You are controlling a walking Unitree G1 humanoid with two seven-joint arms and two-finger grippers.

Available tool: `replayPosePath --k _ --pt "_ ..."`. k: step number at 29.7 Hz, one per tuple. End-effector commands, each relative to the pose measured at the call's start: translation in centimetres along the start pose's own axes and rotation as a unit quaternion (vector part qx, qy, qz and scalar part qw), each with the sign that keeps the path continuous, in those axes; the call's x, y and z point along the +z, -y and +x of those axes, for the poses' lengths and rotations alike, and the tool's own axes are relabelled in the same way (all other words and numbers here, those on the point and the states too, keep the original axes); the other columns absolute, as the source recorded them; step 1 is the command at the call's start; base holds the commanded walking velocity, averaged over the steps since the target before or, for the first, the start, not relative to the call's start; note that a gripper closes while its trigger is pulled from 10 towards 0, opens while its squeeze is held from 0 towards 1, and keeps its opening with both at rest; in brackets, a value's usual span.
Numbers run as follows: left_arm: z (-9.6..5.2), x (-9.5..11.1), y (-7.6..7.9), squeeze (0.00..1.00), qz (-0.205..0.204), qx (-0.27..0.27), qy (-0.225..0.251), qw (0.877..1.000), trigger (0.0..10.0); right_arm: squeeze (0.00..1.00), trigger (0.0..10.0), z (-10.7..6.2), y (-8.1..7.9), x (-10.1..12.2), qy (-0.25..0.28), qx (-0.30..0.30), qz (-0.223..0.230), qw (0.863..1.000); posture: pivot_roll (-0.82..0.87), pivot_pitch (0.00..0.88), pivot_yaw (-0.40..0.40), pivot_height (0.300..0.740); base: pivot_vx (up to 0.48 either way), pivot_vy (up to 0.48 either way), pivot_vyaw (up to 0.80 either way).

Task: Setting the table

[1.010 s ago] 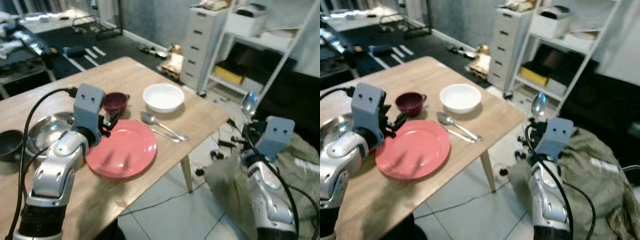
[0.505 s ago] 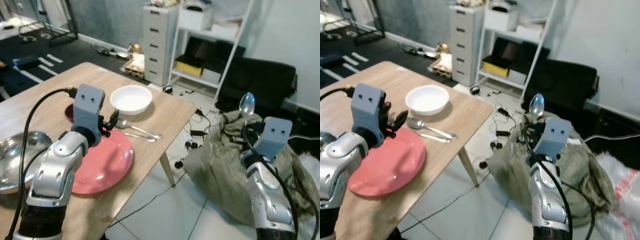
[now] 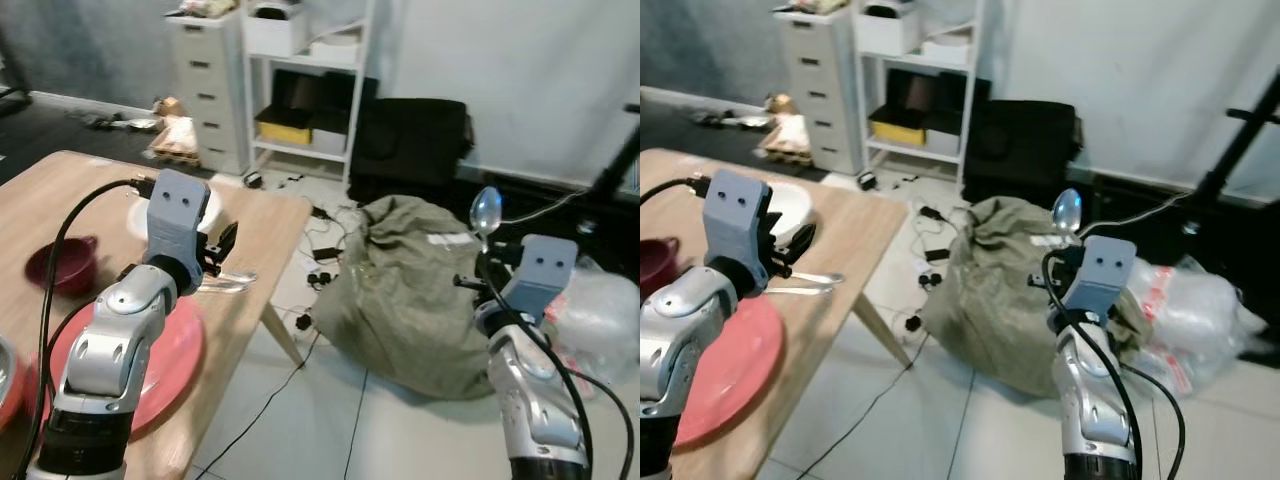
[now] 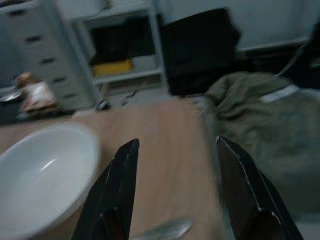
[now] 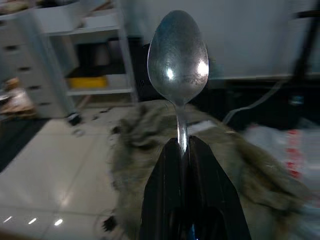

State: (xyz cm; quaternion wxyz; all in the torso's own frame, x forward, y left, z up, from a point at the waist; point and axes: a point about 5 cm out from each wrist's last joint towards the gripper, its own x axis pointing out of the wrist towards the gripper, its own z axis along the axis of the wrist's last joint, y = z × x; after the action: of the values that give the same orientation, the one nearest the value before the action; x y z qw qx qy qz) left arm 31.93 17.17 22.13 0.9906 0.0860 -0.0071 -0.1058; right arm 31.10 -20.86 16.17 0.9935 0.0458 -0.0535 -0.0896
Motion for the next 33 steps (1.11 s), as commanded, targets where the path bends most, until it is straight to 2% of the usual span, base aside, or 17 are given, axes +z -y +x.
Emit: replayPosePath --k 1,14,22,25,28,33 --pt "0.0 -0.5 -0.2 0.0 0.002 0.005 -0.008 1.0 10.0 0.0 10.0 0.0 0.1 0.0 0.002 -0.003 -0.002 1.0 0.02 0.016 0.086 0.74 0.0 0.0 -0.8" --pt "0.0 -0.5 0.4 0.0 -0.007 0.007 -0.003 1.0 10.0 0.0 10.0 0.3 0.0 0.2 0.0 0.007 -0.008 1.0 0.01 0.016 0.06 0.74 0.0 0.0 -0.8" --pt "0.7 -1.1 1.6 0.0 -0.022 -0.006 -0.001 1.0 10.0 0.0 10.0 0.8 0.2 1.1 0.015 0.01 -0.016 1.0 -0.04 0.002 0.056 0.74 0.0 0.0 -0.8" --pt "1.0 -1.0 1.6 0.0 -0.025 0.002 -0.008 1.0 10.0 0.0 10.0 0.8 0.4 1.4 0.012 0.003 -0.015 1.0 -0.04 0.019 0.053 0.74 0.0 0.0 -0.8" --pt "1.1 -1.0 2.3 0.0 -0.034 -0.019 -0.002 0.999 10.0 0.0 10.0 0.7 -0.1 2.0 0.025 0.026 -0.028 0.999 -0.08 0.0 0.071 0.74 0.0 0.0 -0.8" --pt "1.8 -0.6 2.0 0.0 -0.029 -0.025 0.003 0.999 10.0 0.0 10.0 0.5 0.8 1.8 0.022 0.001 -0.027 0.999 -0.09 0.0 0.084 0.74 0.0 0.0 -0.8"
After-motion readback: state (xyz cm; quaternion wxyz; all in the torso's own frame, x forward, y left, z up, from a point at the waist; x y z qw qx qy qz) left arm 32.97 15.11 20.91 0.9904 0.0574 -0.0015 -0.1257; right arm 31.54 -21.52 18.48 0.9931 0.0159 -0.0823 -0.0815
